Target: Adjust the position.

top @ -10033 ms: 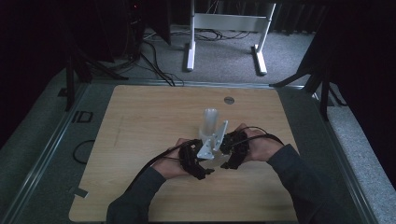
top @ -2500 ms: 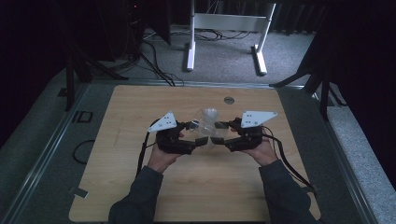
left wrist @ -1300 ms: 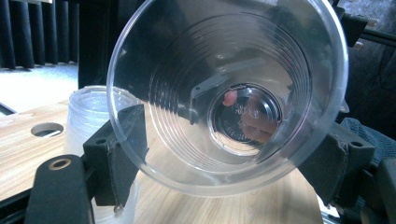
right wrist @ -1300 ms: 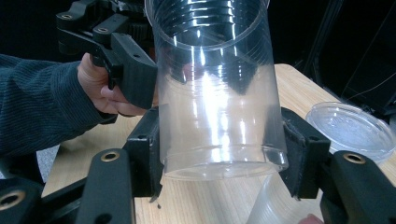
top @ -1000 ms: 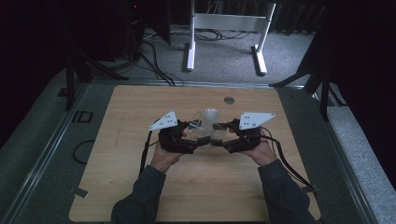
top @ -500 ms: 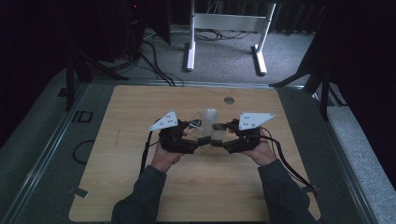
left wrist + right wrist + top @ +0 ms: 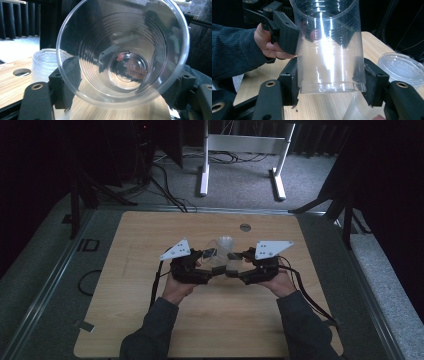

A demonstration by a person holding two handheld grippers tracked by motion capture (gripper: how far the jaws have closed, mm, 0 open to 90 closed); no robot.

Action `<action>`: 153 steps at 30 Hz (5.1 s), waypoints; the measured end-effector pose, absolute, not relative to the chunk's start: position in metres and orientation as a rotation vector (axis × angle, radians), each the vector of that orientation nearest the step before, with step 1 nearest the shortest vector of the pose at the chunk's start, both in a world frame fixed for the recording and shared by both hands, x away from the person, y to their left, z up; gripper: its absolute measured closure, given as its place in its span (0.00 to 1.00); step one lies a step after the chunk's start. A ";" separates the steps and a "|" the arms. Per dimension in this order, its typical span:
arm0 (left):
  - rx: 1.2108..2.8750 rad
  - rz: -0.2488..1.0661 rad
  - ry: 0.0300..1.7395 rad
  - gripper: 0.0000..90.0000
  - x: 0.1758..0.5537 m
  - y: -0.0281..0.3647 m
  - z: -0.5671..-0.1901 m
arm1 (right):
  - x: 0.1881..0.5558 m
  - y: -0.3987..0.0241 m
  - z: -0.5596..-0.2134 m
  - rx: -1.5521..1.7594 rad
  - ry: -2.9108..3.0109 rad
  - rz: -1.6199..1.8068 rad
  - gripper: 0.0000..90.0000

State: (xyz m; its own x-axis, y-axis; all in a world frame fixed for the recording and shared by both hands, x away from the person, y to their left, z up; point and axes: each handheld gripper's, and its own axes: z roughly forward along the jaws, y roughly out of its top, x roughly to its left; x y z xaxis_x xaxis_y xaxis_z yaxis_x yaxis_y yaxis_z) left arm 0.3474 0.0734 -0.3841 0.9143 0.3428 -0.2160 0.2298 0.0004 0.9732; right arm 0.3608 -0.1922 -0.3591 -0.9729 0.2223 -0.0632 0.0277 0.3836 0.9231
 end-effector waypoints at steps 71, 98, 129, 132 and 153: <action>1.555 0.104 0.445 0.32 0.347 0.072 -0.383 | 0.361 -0.188 -0.354 0.185 2.566 1.492 0.27; 1.726 0.104 0.391 0.33 0.343 0.063 -0.385 | 0.366 -0.181 -0.357 0.123 2.726 1.318 0.28; 1.615 0.227 0.486 0.21 0.333 0.073 -0.379 | 0.364 -0.177 -0.362 0.151 2.634 1.406 0.46; 1.597 0.254 0.505 0.21 0.331 0.074 -0.379 | 0.364 -0.176 -0.363 0.171 2.609 1.436 0.46; 1.498 0.298 0.578 0.23 0.330 0.069 -0.375 | 0.363 -0.167 -0.371 0.241 2.512 1.561 0.46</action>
